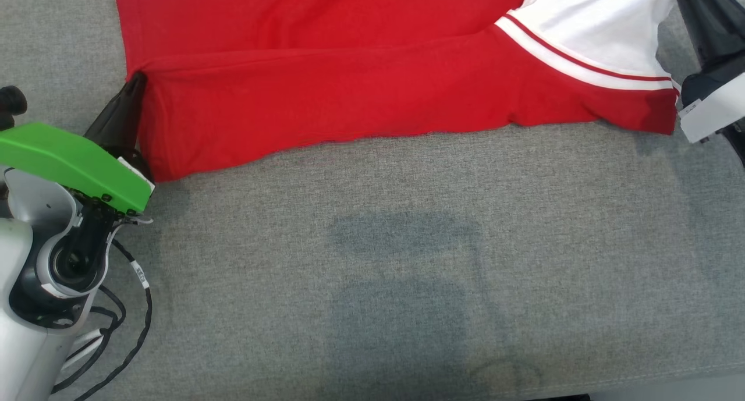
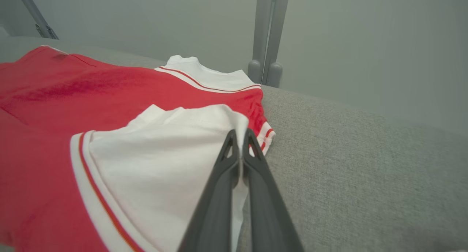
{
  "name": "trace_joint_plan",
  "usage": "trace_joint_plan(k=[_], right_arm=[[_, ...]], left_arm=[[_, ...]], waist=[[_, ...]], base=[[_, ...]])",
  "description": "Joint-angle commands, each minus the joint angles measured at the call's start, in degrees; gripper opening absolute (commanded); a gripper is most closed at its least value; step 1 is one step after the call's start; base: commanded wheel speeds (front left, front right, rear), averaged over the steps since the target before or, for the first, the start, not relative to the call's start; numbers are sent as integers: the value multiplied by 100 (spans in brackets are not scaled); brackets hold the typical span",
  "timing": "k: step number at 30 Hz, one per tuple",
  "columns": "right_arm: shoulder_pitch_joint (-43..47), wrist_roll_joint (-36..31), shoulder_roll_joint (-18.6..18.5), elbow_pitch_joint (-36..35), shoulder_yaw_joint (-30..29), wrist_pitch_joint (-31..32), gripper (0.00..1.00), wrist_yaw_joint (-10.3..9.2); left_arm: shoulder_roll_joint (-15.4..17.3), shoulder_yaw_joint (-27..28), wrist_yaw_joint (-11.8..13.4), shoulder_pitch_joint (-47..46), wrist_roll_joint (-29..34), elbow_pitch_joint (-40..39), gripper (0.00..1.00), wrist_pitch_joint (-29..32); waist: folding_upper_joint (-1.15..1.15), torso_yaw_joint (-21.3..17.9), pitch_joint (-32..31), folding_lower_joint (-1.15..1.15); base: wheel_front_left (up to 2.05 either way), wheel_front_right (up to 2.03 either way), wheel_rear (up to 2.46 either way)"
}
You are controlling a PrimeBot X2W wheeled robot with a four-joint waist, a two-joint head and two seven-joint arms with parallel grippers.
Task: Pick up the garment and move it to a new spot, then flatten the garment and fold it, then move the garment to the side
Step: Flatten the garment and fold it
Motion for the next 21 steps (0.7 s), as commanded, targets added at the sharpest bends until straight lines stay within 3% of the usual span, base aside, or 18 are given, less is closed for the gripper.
trace_joint_plan(k=[1, 3, 4, 5, 9, 10, 11, 12, 13, 21], right_arm=[[-28, -6, 26, 68, 65, -22, 0, -8], [-36, -9, 99, 170, 130, -77, 1, -8], [-59, -72, 119, 233, 122, -126, 34, -8], [-68, -118, 153, 277, 125, -167, 100, -8], [135, -244, 347, 421, -38, -305, 100, -7], [233, -269, 363, 404, -80, -314, 100, -8], [326, -283, 364, 365, -130, -298, 100, -8], [423, -273, 374, 316, -217, -292, 100, -8], [544, -237, 400, 249, -308, -278, 100, -8], [1717, -255, 539, -474, -1051, 108, 100, -7]], left_arm=[[-44, 32, -34, -109, 15, 70, 0, -54], [-72, -13, -38, -163, 77, 147, 0, -76], [-88, -43, -40, -193, 125, 193, 0, -107], [-127, -48, -46, -232, 154, 242, 0, -150], [-350, 57, -98, -349, 241, 492, 0, -512], [-408, 32, -124, -338, 217, 541, 10, -516], [-428, -5, -153, -331, 224, 571, 29, -502], [-470, -6, -158, -298, 187, 595, 72, -517], [-518, 12, -169, -249, 154, 587, 100, -561], [-389, 271, -119, 292, 195, 193, 100, -1005]], waist=[[0, 15, 0, 0], [0, 18, -5, 0], [0, 18, -10, 0], [0, 19, -17, 0], [0, 11, -81, 0], [0, 5, -105, 0], [0, -7, -128, 0], [0, -22, -150, 0], [0, -40, -171, 0], [0, -174, -313, 0]], base=[[0, 0, 0], [0, 0, 0], [0, 0, 0], [0, 0, 0], [0, 0, 0], [0, 0, 0], [0, 0, 0], [0, 0, 0], [0, 0, 0], [0, 0, 0]])
